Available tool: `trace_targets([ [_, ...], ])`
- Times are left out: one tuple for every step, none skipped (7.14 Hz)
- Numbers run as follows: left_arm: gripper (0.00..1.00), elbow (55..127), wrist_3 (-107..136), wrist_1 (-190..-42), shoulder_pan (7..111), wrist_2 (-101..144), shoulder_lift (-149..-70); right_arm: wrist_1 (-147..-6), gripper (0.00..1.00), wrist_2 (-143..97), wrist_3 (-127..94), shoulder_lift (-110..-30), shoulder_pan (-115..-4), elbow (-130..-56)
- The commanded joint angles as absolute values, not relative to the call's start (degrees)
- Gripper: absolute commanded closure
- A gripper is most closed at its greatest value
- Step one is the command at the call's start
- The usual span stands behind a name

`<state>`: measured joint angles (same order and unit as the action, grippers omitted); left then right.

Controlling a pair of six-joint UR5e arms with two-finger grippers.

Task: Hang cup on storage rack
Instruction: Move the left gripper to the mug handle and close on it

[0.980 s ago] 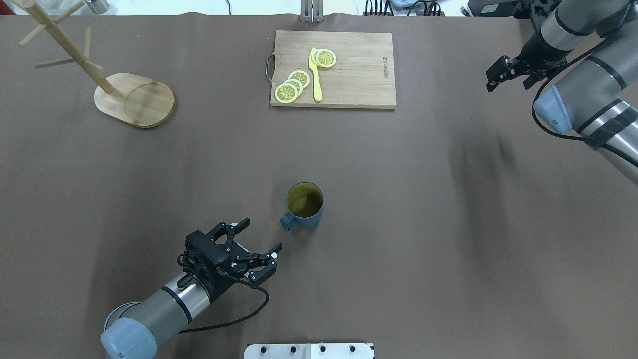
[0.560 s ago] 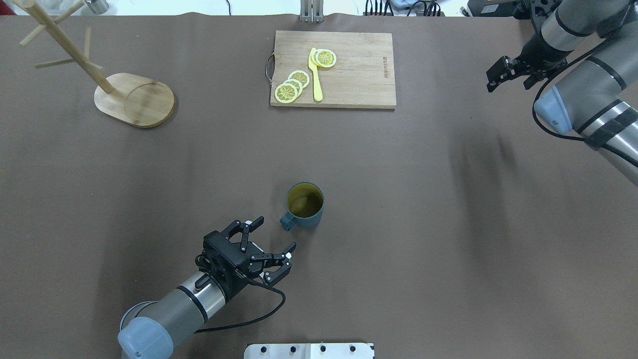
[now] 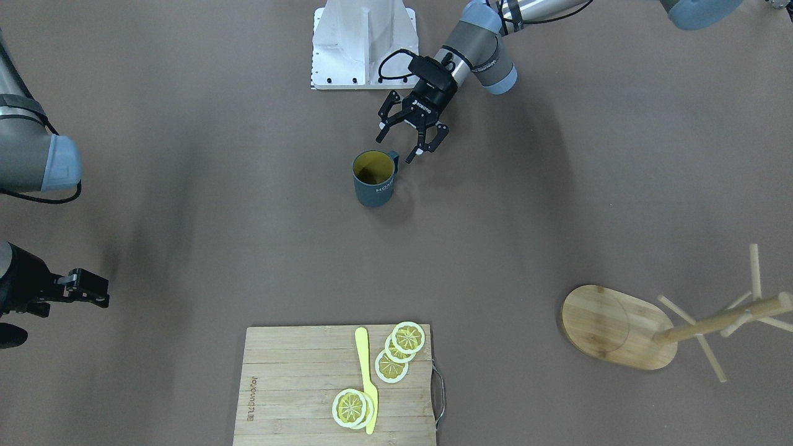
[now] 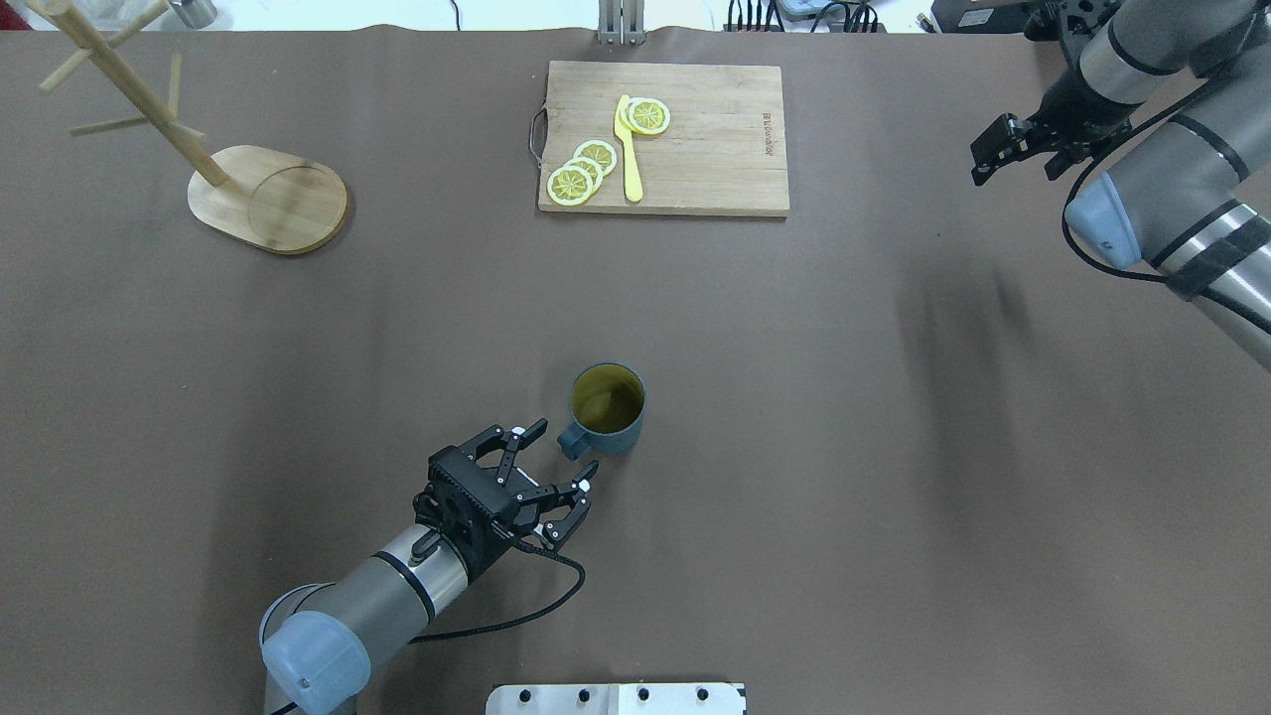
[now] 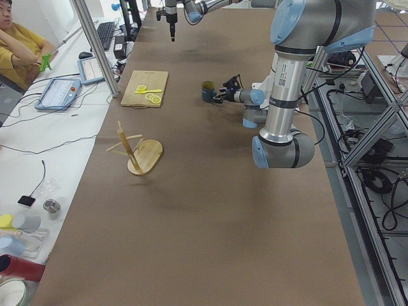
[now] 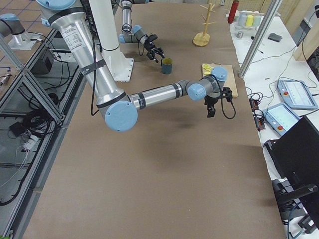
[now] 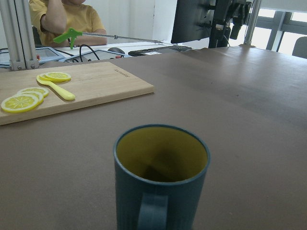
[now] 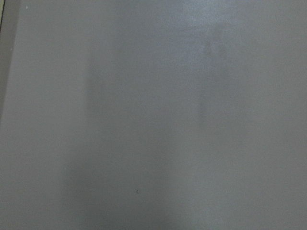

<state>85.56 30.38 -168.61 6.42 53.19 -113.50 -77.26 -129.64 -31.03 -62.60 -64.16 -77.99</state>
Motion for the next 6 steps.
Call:
trace_targets([
  [0.31,85.3,29.7,-168.7,7.1,53.4,-113.6,-77.3,0.0,-129.6,-31.0,-62.7,-64.1,-78.0],
  [0.33,85.3,29.8,-168.7,7.3,53.4,-113.6,-77.3,0.0,-129.6,-31.0,-62.8,-64.1,-78.0],
  [0.34,85.3,29.8,-168.6,7.6,53.4,-113.6,-77.3,0.0,-129.6,-31.0,-62.8,-64.1,-78.0],
  [0.4,85.3,29.8,-168.7,7.9,54.7,-113.6,-77.3,0.0,-129.6,-31.0,-62.8,-64.1,-78.0],
  [0.49,85.3,29.9,-168.6,8.3,54.9,-114.3,-77.3,0.0,-129.6,-31.0,-62.8,-64.0,-78.0],
  [0.65,84.8,30.3,-168.6,8.3,55.0,-114.5,-77.3,0.0,-129.6,-31.0,-62.8,-64.0,-78.0],
])
